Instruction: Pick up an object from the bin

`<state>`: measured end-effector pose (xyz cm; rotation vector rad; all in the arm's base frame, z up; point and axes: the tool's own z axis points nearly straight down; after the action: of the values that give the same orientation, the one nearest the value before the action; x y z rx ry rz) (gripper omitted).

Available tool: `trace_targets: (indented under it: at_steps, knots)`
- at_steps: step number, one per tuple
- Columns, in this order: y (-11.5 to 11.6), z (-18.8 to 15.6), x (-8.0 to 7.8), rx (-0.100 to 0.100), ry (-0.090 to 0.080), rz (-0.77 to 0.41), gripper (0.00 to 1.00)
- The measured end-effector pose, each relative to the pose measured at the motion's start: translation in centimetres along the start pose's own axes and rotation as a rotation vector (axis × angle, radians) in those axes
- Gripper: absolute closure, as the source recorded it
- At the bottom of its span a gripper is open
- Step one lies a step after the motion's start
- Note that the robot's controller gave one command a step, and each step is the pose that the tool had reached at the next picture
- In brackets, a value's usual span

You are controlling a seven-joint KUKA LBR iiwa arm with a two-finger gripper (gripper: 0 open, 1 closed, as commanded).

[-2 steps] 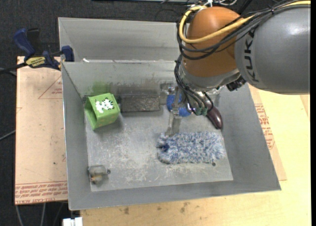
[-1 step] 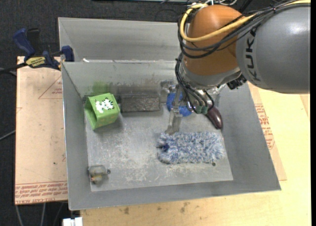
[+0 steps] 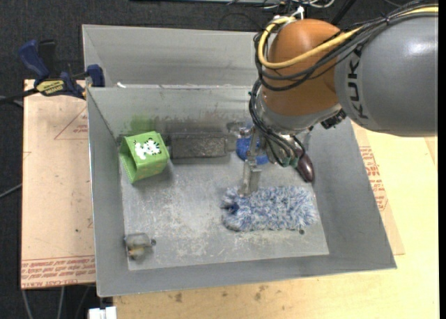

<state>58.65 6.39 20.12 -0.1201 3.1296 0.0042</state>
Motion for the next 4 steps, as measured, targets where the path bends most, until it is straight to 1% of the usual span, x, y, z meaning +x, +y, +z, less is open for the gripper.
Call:
trace_targets:
  at_steps: [1,2,3,4]
  knots:
    - [-4.2,5.6,2.5,0.001,0.006,-0.169,0.0]
    - [-5.8,7.7,3.7,0.001,0.016,-0.18,0.0]
    - [-5.2,13.0,2.0,-0.001,0.014,-0.4,1.0]
    - [-5.2,13.0,2.0,-0.001,0.014,-0.4,1.0]
